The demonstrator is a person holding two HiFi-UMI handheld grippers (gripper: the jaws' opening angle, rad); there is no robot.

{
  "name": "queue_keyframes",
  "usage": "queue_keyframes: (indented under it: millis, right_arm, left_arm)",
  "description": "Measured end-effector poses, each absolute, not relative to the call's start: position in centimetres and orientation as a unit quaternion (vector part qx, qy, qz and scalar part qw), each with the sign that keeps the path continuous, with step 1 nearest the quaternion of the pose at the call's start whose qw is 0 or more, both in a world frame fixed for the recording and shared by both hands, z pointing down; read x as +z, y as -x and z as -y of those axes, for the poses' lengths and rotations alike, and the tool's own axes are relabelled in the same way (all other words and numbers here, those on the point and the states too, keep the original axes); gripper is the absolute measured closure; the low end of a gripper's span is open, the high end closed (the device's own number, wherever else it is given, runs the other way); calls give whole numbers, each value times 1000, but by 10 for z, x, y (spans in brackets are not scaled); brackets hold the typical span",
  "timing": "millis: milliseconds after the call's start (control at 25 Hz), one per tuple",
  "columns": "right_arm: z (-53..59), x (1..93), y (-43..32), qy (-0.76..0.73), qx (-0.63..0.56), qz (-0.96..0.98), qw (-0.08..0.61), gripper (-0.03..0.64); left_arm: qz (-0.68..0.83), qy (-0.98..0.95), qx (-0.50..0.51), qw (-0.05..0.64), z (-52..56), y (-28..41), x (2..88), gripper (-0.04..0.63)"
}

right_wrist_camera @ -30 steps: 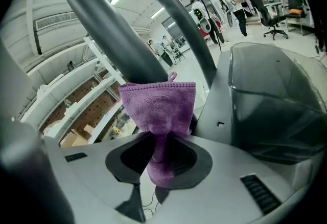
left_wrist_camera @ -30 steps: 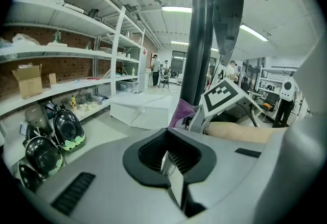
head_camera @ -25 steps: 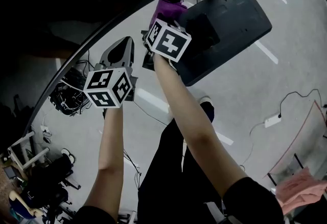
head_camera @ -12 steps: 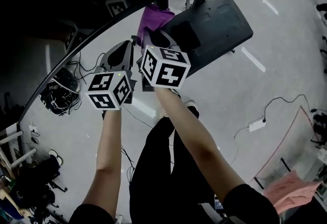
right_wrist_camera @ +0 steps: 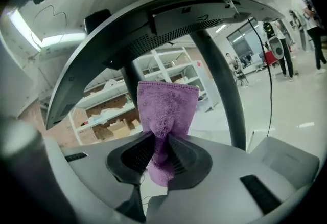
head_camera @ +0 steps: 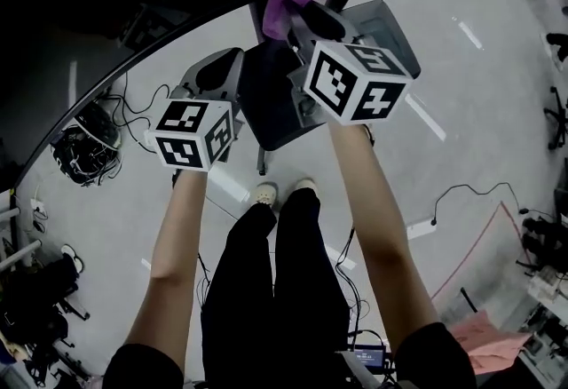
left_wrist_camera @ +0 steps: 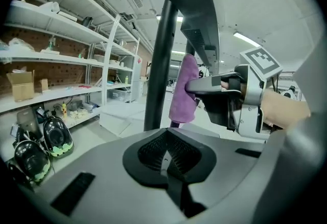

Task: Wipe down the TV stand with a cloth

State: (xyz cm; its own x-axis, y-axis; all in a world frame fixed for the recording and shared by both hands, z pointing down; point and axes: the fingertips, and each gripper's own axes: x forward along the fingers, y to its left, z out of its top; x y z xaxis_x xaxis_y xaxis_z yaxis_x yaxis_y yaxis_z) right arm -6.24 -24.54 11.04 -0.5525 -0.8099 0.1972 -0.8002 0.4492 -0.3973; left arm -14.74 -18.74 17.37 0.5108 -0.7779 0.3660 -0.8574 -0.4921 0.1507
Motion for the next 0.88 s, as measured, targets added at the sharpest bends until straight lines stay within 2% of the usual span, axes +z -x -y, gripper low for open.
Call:
queue_keyframes:
  millis: [160, 480, 880]
  right_arm:
    - [269, 93, 50, 418, -192, -888, 5, 522]
    - [297, 93, 75, 296, -156, -942, -39, 522]
    - [309, 134, 73, 263, -166, -949, -57, 528]
  left_arm:
    - [476, -857, 126, 151, 200, 129, 169, 588]
    - [491, -847, 137, 150, 221, 120, 176, 588]
    - [505, -835, 148, 163, 236, 112, 197, 588]
